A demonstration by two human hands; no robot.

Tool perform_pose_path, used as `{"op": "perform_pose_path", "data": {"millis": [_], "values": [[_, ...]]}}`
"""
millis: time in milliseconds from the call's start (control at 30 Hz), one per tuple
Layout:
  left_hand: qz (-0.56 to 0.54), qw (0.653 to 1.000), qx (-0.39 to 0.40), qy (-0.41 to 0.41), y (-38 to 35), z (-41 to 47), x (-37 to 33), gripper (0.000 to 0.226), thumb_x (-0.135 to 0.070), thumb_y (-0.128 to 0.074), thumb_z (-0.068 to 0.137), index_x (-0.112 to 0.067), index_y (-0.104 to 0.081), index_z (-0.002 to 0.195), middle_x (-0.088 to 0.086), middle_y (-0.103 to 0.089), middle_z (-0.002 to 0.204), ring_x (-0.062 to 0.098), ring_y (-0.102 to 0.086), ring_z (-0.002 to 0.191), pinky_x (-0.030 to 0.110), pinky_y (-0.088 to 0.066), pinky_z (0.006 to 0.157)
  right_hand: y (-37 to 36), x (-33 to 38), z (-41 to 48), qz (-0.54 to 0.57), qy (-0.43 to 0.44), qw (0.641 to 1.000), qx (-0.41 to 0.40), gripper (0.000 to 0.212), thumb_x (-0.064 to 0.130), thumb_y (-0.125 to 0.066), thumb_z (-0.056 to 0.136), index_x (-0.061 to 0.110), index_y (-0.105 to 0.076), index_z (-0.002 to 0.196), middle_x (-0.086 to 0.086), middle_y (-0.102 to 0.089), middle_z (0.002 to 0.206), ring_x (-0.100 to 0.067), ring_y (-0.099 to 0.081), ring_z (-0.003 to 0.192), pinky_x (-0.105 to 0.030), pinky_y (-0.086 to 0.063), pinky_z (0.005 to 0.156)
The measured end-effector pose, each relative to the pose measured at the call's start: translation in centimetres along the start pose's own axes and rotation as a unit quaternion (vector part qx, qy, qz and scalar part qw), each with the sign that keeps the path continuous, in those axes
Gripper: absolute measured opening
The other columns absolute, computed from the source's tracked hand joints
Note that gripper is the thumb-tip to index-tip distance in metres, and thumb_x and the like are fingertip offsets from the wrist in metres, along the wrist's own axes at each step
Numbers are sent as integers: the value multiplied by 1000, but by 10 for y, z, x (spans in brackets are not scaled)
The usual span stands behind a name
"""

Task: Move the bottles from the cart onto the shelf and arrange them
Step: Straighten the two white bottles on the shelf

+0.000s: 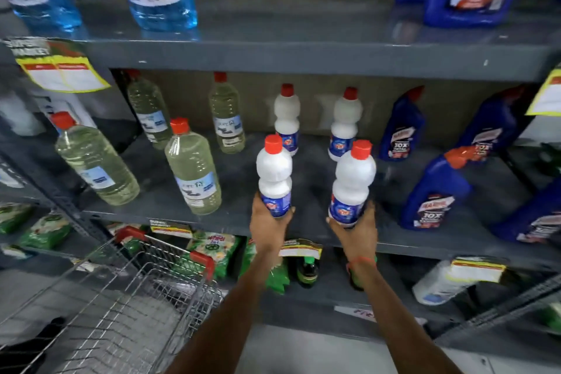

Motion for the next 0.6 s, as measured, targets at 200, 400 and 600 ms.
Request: {"op": "perform_pose_path", "data": {"millis": [200,400,600], "values": [[32,999,-37,-11,-1,2,1,73,-32,-87,60,-14,-51,121,7,-68,114,29,-66,100,28,-44,77,1,-7,3,-1,2,1000,-30,67,22,-86,59,11,-53,117,-12,-65,117,-31,-63,104,-36,-49,86],[38,998,-43,-14,-3,5,6,76,-33,-86,60,-14,-50,124,7,-67,118,30,-65,103,37,-50,83,-1,-11,2,-8,18,999,-45,72,24,-86,58,12,-53,121,-10,-66,116,-27,-64,102,-37,-52,85],[-1,999,-31,-16,-7,3,8,81,-28,-87,61,-17,-45,129,6,-64,123,25,-63,106,29,-45,82,-3,-12,3,-1,14,999,-42,75,26,-86,58,14,-51,123,-9,-64,120,-26,-63,107,-40,-54,91]]}}
Point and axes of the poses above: each hand's wrist, its own z-axis towards the middle knuckle, its own y-axis out of the back of the hand, x = y × z, the point moved 4 cm from there along z, towards the middle knuckle
